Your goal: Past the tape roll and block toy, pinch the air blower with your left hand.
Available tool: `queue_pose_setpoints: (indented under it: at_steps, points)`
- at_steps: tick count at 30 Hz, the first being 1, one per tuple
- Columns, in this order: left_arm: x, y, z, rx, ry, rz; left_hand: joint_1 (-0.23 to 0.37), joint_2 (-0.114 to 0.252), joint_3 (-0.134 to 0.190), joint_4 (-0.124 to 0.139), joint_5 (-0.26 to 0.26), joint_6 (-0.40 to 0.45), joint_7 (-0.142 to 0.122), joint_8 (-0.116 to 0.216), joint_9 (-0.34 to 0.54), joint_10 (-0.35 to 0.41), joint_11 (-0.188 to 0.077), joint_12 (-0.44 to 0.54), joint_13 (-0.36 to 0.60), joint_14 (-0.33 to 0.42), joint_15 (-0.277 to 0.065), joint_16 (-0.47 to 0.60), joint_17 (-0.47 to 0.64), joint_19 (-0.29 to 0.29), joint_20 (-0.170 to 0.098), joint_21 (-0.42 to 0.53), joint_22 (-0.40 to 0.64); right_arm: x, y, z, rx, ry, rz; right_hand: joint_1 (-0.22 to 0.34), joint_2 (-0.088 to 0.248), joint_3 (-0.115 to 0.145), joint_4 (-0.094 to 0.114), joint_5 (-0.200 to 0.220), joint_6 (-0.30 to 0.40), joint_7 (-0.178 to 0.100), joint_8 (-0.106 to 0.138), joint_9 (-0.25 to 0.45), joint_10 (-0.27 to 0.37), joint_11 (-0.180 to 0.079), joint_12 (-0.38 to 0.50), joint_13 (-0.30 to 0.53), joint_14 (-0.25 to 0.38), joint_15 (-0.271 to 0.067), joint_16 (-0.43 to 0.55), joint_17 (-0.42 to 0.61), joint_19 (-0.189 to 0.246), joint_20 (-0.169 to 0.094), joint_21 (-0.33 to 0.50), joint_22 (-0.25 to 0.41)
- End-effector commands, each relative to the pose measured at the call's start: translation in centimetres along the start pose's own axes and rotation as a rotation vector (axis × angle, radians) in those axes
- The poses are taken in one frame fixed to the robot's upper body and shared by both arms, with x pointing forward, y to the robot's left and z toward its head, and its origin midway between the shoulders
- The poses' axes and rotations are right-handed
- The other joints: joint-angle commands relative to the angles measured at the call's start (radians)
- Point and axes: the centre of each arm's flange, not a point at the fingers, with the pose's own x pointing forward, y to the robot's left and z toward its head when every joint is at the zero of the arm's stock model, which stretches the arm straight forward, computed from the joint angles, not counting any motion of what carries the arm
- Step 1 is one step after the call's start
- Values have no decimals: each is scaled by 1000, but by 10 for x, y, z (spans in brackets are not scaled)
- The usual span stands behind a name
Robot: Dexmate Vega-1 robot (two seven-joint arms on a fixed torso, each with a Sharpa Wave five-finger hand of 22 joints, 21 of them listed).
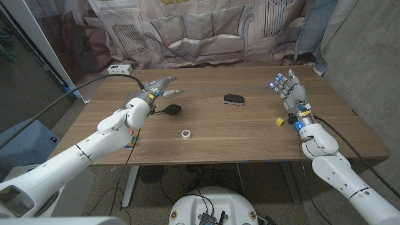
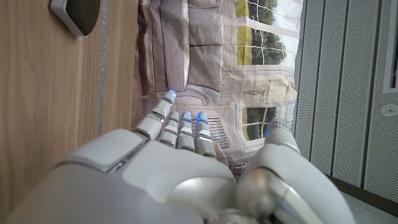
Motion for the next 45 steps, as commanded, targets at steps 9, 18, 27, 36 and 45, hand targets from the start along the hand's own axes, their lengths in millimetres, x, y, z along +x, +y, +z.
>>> queue_pose_setpoints:
  at_steps: [9,18,27,36,45]
  points:
    - [-13,12,-19,-483,-72,94,-36,-10,-19,12,-4,40,8,15,0,18,17,9,-4,20,6,6,3,5,-9,5,1,5,2,7,-31,-35,20,4,3,-1,1,-2,17,-6,6,6,15,1,5,4,12,1,4,4,12,2,4,4]
    - [-16,13,-20,-585,-104,130,-50,-14,-25,16,-3,50,9,16,-1,18,22,8,-6,20,11,5,3,0,-7,3,1,10,10,3,-57,-38,49,4,3,-1,1,-2,18,-5,5,6,18,1,5,4,16,-1,5,3,18,-1,6,4]
    - [-21,14,-18,-679,-158,127,-64,-18,-32,21,-3,64,8,17,-1,20,23,8,-8,20,9,3,2,-2,-9,2,0,15,14,5,-83,-27,97,3,-1,-4,0,-2,9,-4,0,6,20,0,5,4,20,-6,5,3,25,-6,7,3]
    - [-26,17,-21,-723,-167,149,-75,-22,-37,24,-3,67,8,16,-2,17,24,7,-10,15,10,1,2,-6,-4,0,0,21,15,2,-207,-16,148,2,-5,-6,0,-2,4,-6,-3,6,19,-3,3,4,24,-12,6,3,30,-10,8,3]
    - [-18,-1,-29,-908,-175,86,-102,-33,-51,32,-1,48,20,3,-3,4,43,1,-14,-2,21,-5,2,-17,-12,-4,0,25,14,-4,-194,15,149,-8,-18,-15,2,0,25,-45,2,5,63,-47,14,2,60,-30,15,2,50,-2,11,3]
